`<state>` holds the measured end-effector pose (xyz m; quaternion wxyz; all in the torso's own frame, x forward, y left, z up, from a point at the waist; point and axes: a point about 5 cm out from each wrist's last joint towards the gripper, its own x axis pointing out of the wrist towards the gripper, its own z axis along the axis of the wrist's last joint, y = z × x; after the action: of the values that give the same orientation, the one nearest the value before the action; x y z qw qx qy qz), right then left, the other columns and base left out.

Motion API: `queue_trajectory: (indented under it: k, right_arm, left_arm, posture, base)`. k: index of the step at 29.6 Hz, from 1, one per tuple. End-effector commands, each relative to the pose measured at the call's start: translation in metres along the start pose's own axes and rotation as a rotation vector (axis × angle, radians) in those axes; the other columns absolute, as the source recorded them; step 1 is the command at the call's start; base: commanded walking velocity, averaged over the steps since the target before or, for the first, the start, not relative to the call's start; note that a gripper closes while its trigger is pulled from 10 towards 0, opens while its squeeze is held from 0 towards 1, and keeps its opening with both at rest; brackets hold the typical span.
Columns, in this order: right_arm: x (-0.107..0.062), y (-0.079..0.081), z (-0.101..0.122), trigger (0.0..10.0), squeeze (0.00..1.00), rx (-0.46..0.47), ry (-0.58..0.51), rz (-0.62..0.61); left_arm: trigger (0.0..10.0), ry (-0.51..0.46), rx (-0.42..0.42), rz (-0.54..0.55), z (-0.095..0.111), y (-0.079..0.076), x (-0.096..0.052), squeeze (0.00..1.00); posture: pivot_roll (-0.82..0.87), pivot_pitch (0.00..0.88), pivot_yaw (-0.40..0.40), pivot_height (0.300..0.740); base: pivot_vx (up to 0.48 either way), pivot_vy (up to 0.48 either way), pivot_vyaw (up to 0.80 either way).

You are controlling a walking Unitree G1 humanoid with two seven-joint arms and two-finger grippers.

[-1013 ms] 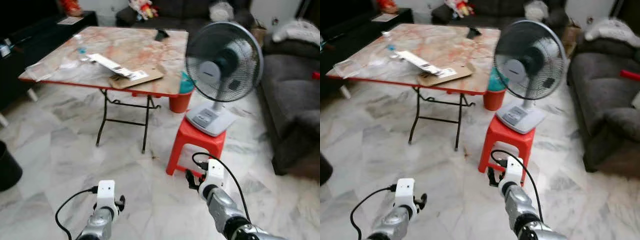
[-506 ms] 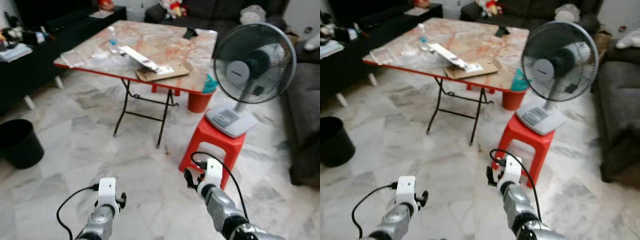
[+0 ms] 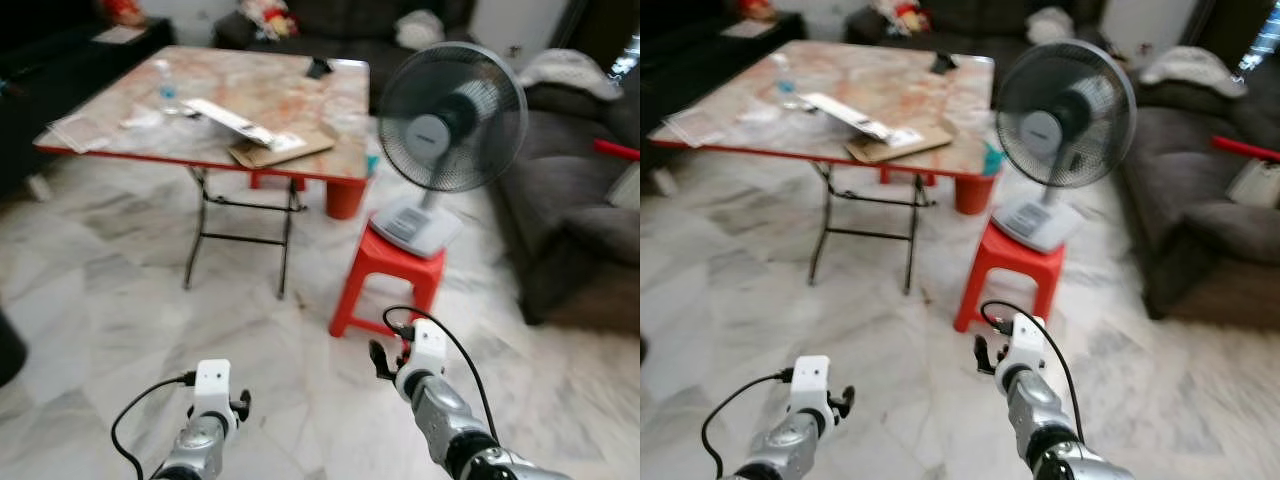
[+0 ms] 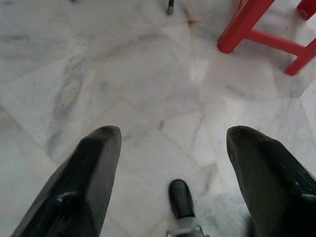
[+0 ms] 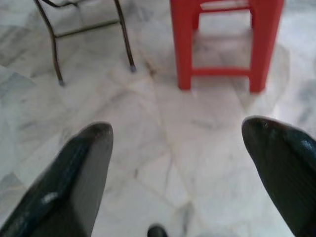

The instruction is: Picking trash to rubbish bin

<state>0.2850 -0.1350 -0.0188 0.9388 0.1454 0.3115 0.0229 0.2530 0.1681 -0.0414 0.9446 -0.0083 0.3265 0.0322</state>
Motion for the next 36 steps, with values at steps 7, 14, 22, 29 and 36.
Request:
queue_trajectory:
  k: [7,14,22,29,36]
  right_arm:
    - [0.000,-0.003,0.005,10.0,0.00,-0.003,-0.011,-0.008]
    - [0.000,-0.003,0.005,10.0,0.00,-0.006,-0.014,-0.007]
    - [0.002,0.003,0.021,10.0,0.00,-0.104,-0.109,0.022]
    - [0.000,0.024,0.068,10.0,0.00,-0.205,-0.374,0.105]
    - [-0.010,0.035,0.111,10.0,0.00,-0.210,-0.606,0.148]
  left_arm:
    - [10.0,0.003,-0.026,0.004,0.001,-0.003,0.000,0.00]
    - [10.0,-0.034,-0.031,-0.003,0.010,-0.005,0.003,0.00]
    - [10.0,-0.184,0.019,-0.073,0.044,-0.024,0.006,0.00]
    - [10.0,-0.394,0.035,-0.081,0.089,-0.031,0.006,0.00]
    - [10.0,-0.586,0.071,-0.053,0.135,-0.038,0.000,0.00]
  posture:
    - [-0.13,0.037,-0.025,0.740]
    - [-0.13,0.039,-0.025,0.740]
    - [-0.10,0.036,-0.017,0.740]
    - [-0.10,0.038,-0.011,0.740]
    - [-0.11,0.032,0.003,0.740]
  base:
    - [0.000,0.480,0.00]
    - [0.000,0.458,0.00]
    - [0.000,0.041,0.00]
    - [0.000,0.000,0.00]
    - [0.037,0.000,0.00]
